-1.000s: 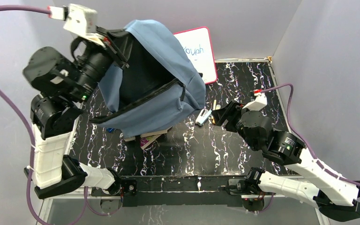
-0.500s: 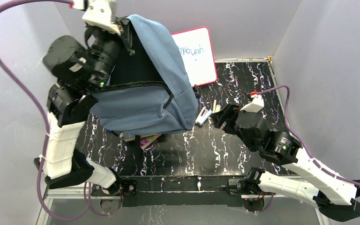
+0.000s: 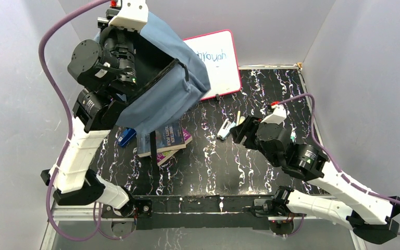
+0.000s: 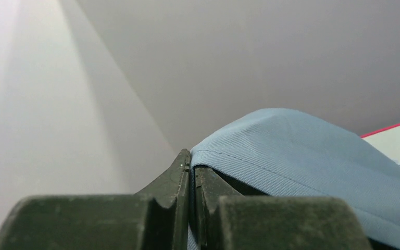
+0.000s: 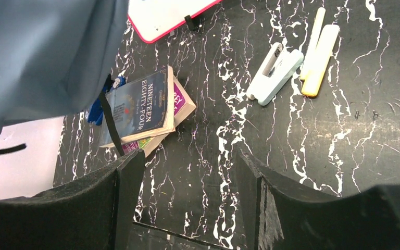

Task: Pack the student bag
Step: Adjust the student bag at the center of the board.

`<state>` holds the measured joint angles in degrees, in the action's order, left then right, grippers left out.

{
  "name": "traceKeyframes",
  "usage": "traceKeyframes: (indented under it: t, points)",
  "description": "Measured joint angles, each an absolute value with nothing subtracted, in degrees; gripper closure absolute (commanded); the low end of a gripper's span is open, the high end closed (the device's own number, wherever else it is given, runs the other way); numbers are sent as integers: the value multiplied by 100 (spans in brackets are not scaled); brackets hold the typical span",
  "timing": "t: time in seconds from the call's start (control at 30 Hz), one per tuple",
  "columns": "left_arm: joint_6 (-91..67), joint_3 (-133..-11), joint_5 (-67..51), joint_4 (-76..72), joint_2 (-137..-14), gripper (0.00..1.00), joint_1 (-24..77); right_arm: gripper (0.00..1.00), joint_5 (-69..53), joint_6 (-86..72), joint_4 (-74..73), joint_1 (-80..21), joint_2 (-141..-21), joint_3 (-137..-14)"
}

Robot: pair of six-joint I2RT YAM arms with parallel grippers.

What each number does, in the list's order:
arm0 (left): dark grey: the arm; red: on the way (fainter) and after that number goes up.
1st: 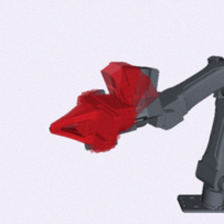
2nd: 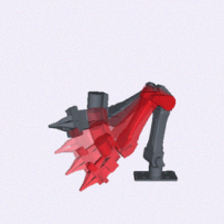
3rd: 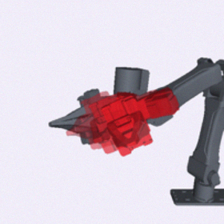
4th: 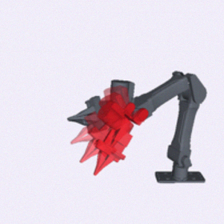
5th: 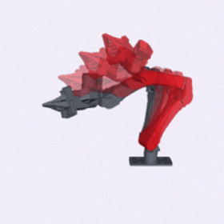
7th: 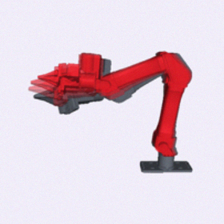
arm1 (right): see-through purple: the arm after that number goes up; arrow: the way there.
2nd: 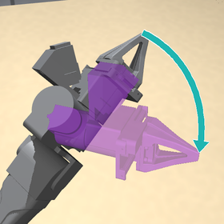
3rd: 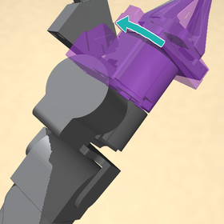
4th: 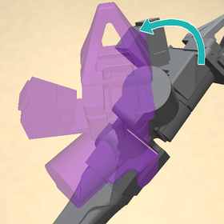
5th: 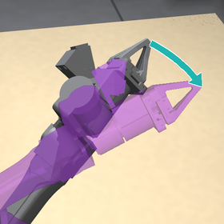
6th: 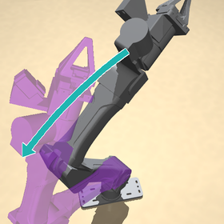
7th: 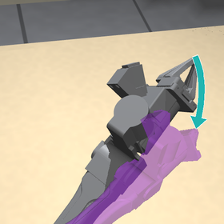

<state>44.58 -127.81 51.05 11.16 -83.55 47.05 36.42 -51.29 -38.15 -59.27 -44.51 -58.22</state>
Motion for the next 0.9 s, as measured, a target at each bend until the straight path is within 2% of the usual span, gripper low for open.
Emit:
traceKeyframes:
  t: [0.27, 0.63, 0.9]
  points:
    - [5684, -12248, 5817, 447, -7948, 100, 4705, 28, 3457, -5129, -3651, -5927, -4595, -5706]
    - [5179, -11502, 5854, 1529, -7535, 100, 4624, 28, 3258, -5129, -3544, -5927, -4661, -5636]
    - [4923, -10763, 5280, 1870, -8064, 100, 3658, 28, 3234, -5137, -3548, -5927, -4578, -5631]
